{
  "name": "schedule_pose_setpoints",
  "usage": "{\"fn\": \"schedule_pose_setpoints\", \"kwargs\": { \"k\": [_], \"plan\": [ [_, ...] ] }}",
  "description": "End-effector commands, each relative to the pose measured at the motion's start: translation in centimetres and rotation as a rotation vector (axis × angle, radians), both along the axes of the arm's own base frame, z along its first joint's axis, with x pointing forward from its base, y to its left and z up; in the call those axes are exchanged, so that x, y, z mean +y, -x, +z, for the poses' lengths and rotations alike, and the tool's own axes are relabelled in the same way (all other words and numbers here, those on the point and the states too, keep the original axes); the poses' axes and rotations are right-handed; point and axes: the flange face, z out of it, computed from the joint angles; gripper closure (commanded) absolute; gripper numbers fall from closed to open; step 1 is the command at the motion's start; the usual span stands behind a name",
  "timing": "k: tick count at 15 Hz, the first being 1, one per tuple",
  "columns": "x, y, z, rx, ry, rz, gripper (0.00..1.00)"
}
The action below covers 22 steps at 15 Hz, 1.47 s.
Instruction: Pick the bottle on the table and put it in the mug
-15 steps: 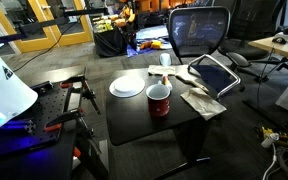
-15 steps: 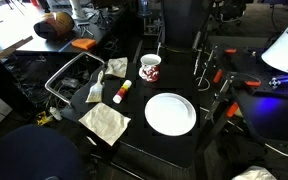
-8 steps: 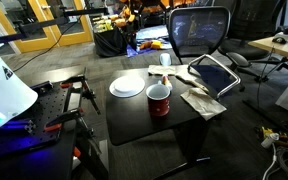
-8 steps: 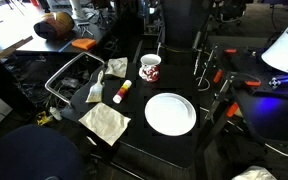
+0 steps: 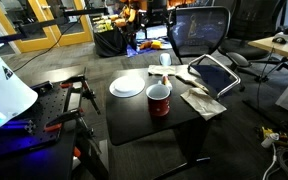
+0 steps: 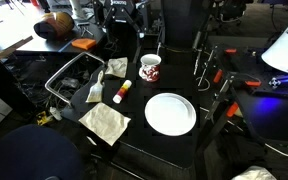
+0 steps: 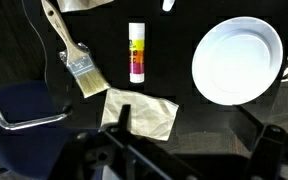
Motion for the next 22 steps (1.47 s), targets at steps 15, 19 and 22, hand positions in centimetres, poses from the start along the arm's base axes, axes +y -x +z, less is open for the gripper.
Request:
{"fn": "schedule_pose_setpoints", "kwargs": {
  "k": [15, 19, 22],
  "plan": [
    [0.1, -6.0, -9.2, 0.038, -0.011, 0.02, 0.0],
    [0.2, -6.4, -12.0, 0.053, -0.01, 0.026, 0.0],
    [0.0, -6.9, -13.9, 0.054, -0.006, 0.01, 0.0]
  ]
}}
